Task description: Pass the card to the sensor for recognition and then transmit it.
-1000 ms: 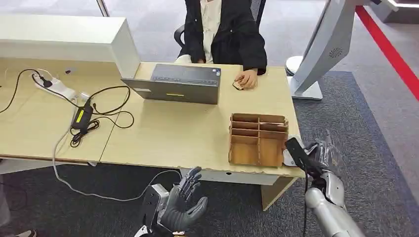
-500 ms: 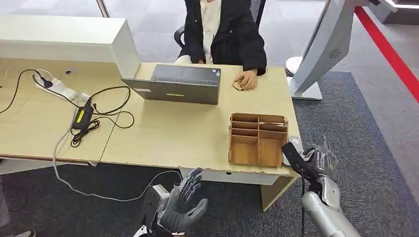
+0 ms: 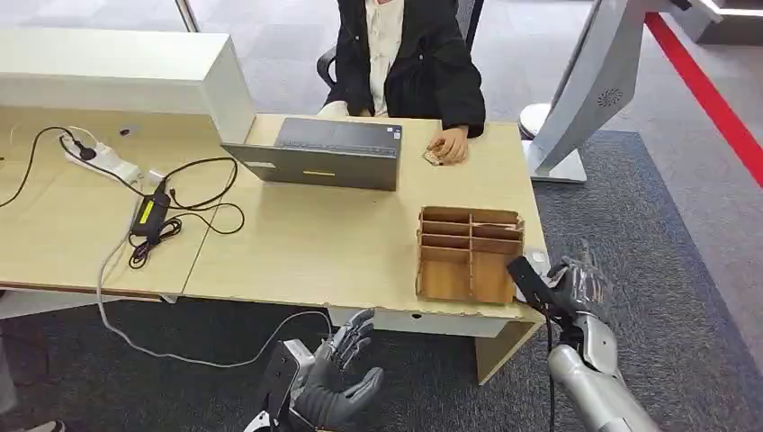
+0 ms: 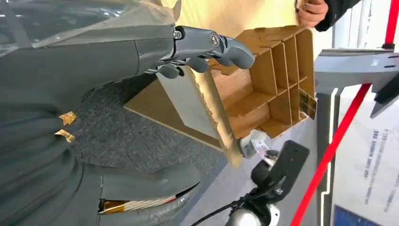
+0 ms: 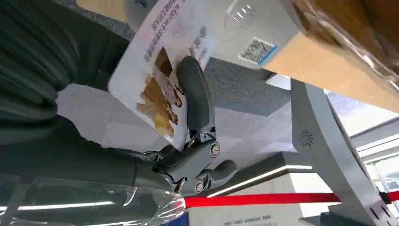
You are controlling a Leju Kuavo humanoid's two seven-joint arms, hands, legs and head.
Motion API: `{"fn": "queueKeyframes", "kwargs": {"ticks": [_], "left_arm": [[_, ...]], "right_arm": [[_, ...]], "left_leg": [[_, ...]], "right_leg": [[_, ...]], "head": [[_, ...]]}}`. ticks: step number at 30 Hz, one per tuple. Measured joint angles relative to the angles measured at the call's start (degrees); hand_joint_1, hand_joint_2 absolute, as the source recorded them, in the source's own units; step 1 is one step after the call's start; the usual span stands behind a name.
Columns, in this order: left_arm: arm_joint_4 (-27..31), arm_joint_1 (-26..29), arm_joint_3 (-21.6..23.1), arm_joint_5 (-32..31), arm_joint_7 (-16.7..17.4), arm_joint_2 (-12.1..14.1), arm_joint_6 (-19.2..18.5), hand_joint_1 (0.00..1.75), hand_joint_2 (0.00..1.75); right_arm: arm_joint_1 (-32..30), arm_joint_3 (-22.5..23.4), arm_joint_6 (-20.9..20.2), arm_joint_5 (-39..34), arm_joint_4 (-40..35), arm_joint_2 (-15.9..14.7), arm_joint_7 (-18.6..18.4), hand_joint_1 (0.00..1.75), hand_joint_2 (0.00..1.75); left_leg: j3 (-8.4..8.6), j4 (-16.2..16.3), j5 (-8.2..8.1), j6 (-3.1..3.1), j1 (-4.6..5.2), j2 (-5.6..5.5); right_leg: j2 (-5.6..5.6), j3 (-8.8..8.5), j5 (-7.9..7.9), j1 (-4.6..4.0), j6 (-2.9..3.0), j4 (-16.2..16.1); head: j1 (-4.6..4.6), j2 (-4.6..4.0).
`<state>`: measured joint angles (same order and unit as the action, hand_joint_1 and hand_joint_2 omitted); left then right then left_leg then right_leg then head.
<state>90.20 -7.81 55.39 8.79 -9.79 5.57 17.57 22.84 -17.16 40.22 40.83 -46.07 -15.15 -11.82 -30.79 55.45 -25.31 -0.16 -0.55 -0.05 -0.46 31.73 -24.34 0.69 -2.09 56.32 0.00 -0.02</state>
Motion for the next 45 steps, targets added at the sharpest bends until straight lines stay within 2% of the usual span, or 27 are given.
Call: {"fn": "queueKeyframes", "kwargs": {"ticks": [6, 14, 22, 27, 31, 36, 39, 45], "left_arm": [[0.31, 0.01, 0.0, -0.13, 0.11, 0.02, -0.11, 0.0, 1.75], [0.33, 0.0, 0.0, -0.18, 0.11, 0.02, -0.55, 0.0, 1.75], [0.33, -0.55, 0.0, -0.44, 0.11, 0.0, -1.49, 0.0, 1.75], [0.22, -1.22, 0.0, -0.29, -0.04, -0.2, -2.19, 0.0, 1.75], [-0.28, -1.73, 0.0, 0.22, -1.05, -0.85, -4.9, 0.0, 1.75], [-1.24, -3.34, 0.28, 1.42, -2.05, -1.99, -7.3, 0.0, 1.75], [-1.99, -4.5, 0.94, 2.34, -2.38, -2.58, -8.18, 0.0, 1.75], [-3.19, -5.52, 2.14, 2.6, -2.73, -3.98, -8.42, 0.0, 1.75]], "right_arm": [[-0.12, -0.18, -0.2, -0.02, -4.16, -0.92, -1.75, 1.75, 1.75], [-0.13, -0.31, -0.07, 1.73, -8.51, -1.66, -1.18, 1.75, 1.75], [3.15, -0.57, -2.14, 3.28, -16.61, -3.1, -3.41, 1.75, 1.75], [5.81, -1.44, -3.02, 4.2, -19.35, -3.06, -1.56, 1.75, 1.75], [10.27, -3.15, -5.23, 5.68, -20.0, -2.6, -0.29, 1.75, 1.75], [17.88, -6.92, -10.09, 9.0, -18.56, -0.29, 0.37, 1.75, 1.75], [23.84, -9.97, -11.87, 11.0, -14.29, 2.19, 0.37, 1.75, 1.75], [32.78, -14.23, -13.53, 9.7, -3.06, 7.33, 0.52, 1.75, 1.75]], "left_leg": [[-0.02, 0.0, 0.01, 0.02, 0.01, -0.01], [-0.08, 0.0, 0.0, 0.02, 0.01, -0.01], [-0.07, 0.0, 0.01, 0.02, 0.01, -0.01], [-0.09, 0.0, 0.01, 0.02, 0.01, -0.01], [-0.14, 0.0, 0.01, 0.02, 0.01, -0.01], [-0.18, 0.0, 0.04, 0.01, 0.01, -0.01], [-0.19, 0.0, 0.07, -0.02, 0.0, -0.01], [-0.23, 0.0, 0.08, -0.02, 0.0, -0.05]], "right_leg": [[0.0, 0.03, 0.0, 0.01, -0.01, 0.0], [0.0, 0.07, 0.0, 0.01, -0.01, 0.02], [0.0, 0.06, 0.0, 0.02, -0.01, 0.01], [0.0, 0.07, 0.0, 0.02, -0.01, 0.04], [0.0, 0.11, 0.01, 0.02, -0.01, 0.06], [0.0, 0.13, 0.01, 0.01, 0.0, 0.1], [0.0, 0.18, 0.02, 0.01, 0.02, 0.12], [-0.03, 0.18, 0.02, 0.0, 0.02, 0.12]], "head": [[0.0, 0.0], [0.0, 0.0], [0.0, 0.0], [-0.02, 0.0], [0.0, 0.0], [0.0, 0.0], [0.0, 0.0], [0.0, 0.0]]}}
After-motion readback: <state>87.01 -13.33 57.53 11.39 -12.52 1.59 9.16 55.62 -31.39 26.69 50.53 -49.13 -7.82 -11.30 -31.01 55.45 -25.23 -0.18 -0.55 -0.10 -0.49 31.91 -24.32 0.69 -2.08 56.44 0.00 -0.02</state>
